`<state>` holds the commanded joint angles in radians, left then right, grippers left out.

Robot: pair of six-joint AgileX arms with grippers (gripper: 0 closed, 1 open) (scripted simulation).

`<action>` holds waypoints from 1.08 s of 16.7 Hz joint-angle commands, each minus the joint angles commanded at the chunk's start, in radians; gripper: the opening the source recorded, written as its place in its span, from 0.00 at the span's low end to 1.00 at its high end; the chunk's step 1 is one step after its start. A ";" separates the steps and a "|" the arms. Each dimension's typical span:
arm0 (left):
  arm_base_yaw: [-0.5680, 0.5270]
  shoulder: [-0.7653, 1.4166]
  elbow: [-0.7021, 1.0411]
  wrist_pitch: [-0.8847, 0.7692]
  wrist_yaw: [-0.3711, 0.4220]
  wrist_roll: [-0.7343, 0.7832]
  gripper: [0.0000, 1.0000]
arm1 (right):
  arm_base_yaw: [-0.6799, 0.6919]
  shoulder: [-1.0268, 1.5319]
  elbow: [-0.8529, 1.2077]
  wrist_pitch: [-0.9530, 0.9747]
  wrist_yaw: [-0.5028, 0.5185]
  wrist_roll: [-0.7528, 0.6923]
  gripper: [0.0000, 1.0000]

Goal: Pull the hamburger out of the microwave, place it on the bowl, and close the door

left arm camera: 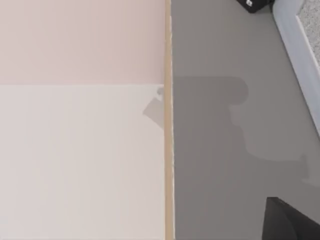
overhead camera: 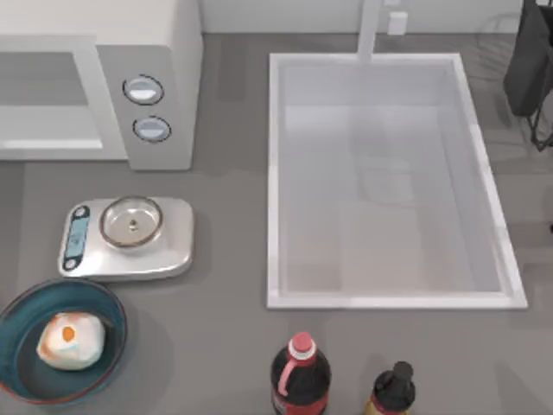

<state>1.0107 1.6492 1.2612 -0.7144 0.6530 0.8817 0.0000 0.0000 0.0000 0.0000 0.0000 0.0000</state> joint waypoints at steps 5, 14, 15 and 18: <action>0.002 0.055 -0.113 0.168 0.002 0.002 0.00 | 0.000 0.000 0.000 0.000 0.000 0.000 1.00; 0.007 0.134 -0.264 0.392 0.005 0.006 0.00 | 0.000 0.000 0.000 0.000 0.000 0.000 1.00; 0.003 0.130 -0.263 0.389 0.006 0.005 0.00 | 0.000 0.000 0.000 0.000 0.000 0.000 1.00; -0.025 0.090 -0.302 0.411 -0.009 -0.024 0.00 | 0.000 0.000 0.000 0.000 0.000 0.000 1.00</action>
<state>0.9858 1.7389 0.9587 -0.3036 0.6442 0.8577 0.0000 0.0000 0.0000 0.0000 0.0000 0.0000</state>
